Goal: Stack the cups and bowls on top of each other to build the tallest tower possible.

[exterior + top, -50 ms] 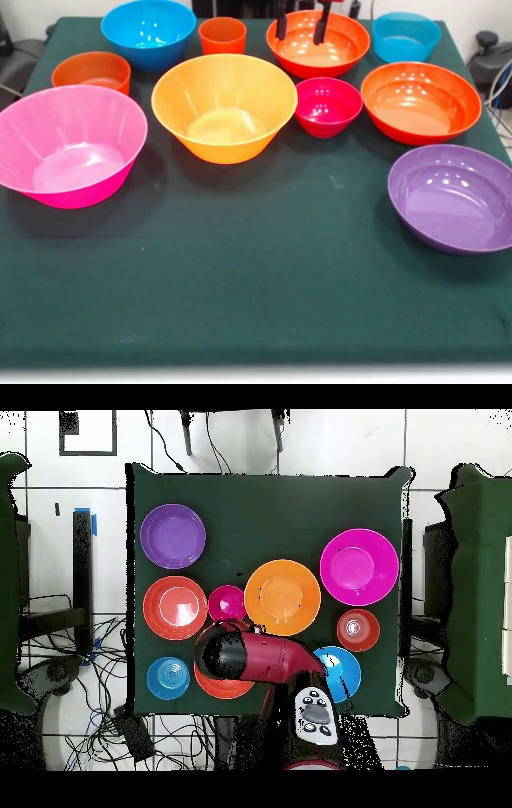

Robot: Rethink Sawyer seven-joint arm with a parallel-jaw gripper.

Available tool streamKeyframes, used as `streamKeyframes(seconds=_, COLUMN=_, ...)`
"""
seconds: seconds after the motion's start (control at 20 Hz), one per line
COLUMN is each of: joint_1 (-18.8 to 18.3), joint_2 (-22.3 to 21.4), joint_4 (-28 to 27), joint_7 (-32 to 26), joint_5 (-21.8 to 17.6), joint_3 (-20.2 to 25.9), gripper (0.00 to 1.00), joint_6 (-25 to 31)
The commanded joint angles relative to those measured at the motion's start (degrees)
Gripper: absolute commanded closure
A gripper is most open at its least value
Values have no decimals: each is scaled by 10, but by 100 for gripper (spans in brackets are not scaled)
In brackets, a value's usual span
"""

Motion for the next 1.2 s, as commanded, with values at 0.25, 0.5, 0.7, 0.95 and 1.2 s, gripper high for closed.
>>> streamKeyframes(seconds=0.25, joint_1=-46, joint_2=53, joint_4=53, joint_7=41, joint_5=-66, joint_3=59, gripper=0, joint_6=-64)
streamKeyframes(seconds=0.5, joint_1=-57, joint_2=73, joint_4=65, joint_7=57, joint_5=-86, joint_3=57, gripper=0, joint_6=-110)
streamKeyframes(seconds=0.7, joint_1=-54, joint_2=88, joint_4=65, joint_7=69, joint_5=-89, joint_3=52, gripper=0, joint_6=-129)
streamKeyframes(seconds=0.95, joint_1=-54, joint_2=90, joint_4=76, joint_7=75, joint_5=-92, joint_3=47, gripper=0, joint_6=-143)
streamKeyframes(seconds=1.2, joint_1=-54, joint_2=73, joint_4=101, joint_7=80, joint_5=-96, joint_3=35, gripper=0, joint_6=-149)
